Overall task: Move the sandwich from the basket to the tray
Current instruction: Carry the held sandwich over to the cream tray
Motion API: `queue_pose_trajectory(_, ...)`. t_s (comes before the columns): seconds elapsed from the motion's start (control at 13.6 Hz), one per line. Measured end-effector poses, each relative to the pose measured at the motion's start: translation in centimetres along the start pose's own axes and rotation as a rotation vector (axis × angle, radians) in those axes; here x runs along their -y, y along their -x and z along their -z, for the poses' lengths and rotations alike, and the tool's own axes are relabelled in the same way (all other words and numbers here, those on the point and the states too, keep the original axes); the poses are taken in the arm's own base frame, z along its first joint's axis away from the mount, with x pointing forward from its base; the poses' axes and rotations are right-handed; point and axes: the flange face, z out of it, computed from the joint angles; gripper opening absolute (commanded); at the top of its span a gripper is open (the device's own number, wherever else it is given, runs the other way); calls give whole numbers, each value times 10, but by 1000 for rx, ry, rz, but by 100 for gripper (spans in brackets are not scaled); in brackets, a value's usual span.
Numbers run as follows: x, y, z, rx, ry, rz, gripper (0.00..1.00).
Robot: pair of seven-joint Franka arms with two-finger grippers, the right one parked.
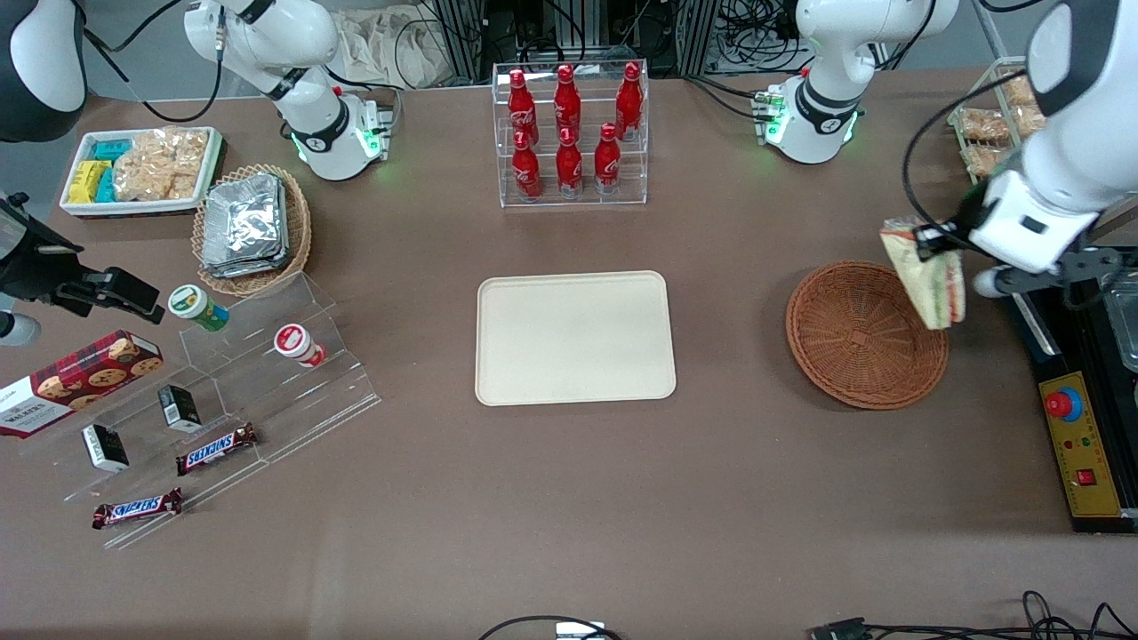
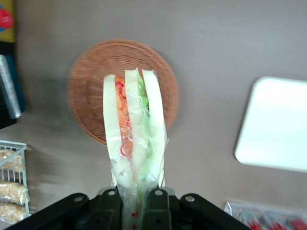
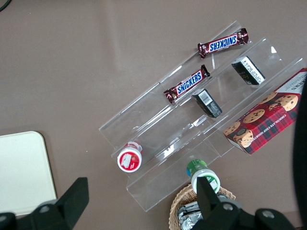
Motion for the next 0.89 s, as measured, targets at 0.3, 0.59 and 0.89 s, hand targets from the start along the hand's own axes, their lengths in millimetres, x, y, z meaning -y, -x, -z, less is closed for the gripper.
queue_pose_trajectory(0.3,-132,41,2,-7,-22,-210,0)
queue_pose_trajectory(0.59,-259,87,-42,17,-66,-263,0)
queue_pose_trajectory(0.89,-310,79,-102,16,-64,-279,0)
